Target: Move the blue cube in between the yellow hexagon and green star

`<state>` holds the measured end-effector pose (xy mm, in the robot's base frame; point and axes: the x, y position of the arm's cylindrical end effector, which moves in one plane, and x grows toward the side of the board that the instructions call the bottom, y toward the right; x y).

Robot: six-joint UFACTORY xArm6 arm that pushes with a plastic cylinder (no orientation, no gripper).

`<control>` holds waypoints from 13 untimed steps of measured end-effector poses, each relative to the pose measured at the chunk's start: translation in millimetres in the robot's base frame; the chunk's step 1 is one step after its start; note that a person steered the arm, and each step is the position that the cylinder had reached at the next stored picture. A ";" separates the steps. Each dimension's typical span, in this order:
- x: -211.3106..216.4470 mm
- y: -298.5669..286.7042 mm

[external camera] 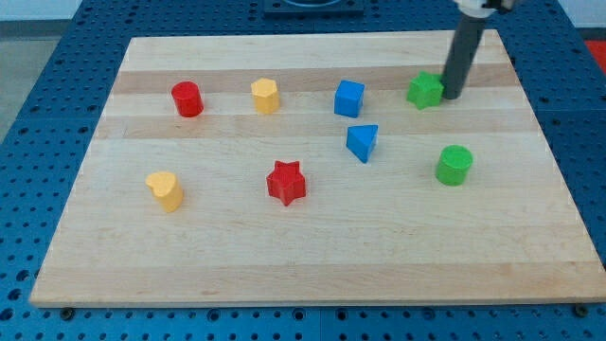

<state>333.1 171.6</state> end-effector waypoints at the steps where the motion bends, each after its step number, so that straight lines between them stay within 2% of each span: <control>1: 0.0 -9.6; 7: 20.7 -148.1; 10: 29.6 -138.6; 12: 38.6 -176.8; 13: 37.2 -165.1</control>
<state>370.4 6.5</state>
